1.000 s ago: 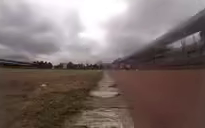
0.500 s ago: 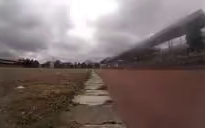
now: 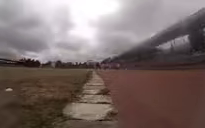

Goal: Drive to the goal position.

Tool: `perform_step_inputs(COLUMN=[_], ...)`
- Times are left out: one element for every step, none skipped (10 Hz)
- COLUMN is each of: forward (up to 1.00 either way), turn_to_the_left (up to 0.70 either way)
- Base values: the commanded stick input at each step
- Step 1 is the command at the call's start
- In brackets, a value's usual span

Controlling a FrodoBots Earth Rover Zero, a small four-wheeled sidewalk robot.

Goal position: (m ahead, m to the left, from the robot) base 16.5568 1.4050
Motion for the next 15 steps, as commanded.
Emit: perform_step_inputs(forward=[1.0, 1.0, 1.0, 1.0, 1.0, 1.0, 1.0, 1.0, 1.0, 1.0, 1.0, 1.0, 1.0, 1.0, 1.0], turn_to_the_left=[0.0, 0.0, 0.0, 0.0, -0.08, -0.2, -0.27, -0.27, -0.27, -0.27, -0.27, -0.27, -0.27, -0.21, -0.12])
